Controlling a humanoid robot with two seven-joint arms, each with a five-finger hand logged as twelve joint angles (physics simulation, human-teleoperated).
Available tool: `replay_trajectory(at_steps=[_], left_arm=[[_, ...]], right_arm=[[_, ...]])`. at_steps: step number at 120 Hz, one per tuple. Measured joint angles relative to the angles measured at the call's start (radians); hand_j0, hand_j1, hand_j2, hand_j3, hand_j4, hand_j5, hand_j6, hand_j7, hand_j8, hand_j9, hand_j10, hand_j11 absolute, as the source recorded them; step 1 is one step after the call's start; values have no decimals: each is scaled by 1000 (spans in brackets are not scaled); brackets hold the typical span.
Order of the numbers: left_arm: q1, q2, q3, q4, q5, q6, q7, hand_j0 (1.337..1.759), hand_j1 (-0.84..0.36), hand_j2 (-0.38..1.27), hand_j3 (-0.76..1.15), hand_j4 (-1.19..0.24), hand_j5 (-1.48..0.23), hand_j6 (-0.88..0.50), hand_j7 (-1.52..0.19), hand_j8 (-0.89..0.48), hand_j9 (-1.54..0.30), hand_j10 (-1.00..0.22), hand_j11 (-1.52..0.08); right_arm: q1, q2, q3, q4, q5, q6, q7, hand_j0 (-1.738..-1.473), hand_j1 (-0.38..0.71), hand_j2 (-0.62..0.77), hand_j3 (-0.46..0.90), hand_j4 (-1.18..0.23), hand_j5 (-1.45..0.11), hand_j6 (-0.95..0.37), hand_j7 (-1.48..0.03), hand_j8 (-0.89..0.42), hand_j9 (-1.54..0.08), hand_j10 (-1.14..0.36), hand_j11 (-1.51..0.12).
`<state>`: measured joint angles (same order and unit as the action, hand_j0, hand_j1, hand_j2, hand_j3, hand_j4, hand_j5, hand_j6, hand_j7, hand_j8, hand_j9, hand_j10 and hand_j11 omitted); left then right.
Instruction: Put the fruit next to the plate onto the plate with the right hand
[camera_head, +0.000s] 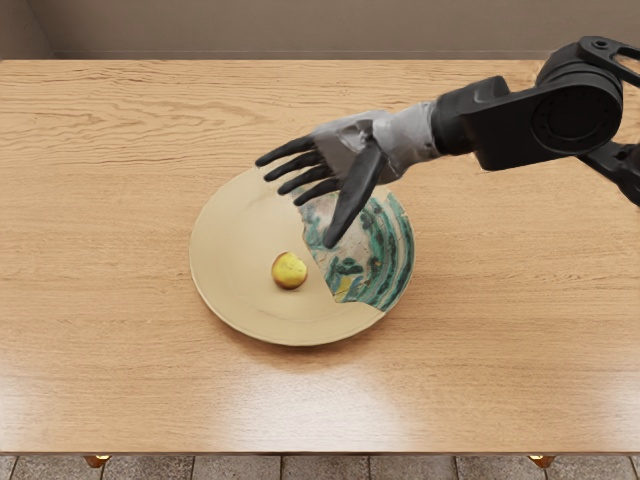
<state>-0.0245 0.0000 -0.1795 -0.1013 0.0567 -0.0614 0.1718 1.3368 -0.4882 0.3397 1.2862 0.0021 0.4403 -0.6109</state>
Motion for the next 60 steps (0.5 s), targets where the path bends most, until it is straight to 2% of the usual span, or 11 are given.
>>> replay_trajectory(at_steps=[20,38,60], left_arm=[[0,0,0,0,0,0,0,1658,58,49,0,-243,-316,-243,-316,-243,-316,-243,-316],[0,0,0,0,0,0,0,1658,58,49,0,-243,-316,-243,-316,-243,-316,-243,-316],[0,0,0,0,0,0,0,1658,58,49,0,-243,-316,-243,-316,-243,-316,-243,-316]], right_arm=[[-247,-107,222,48,106,136,5,-1658,-262,-5,0,-75,-97,-69,-97,-70,-97,-75,-96],[-499,-246,366,92,259,163,82,-1658,-275,-7,0,-62,-81,-59,-81,-60,-81,-62,-81],[-641,-374,399,88,353,169,105,-1658,-290,-7,0,-48,-64,-46,-65,-47,-64,-48,-64]])
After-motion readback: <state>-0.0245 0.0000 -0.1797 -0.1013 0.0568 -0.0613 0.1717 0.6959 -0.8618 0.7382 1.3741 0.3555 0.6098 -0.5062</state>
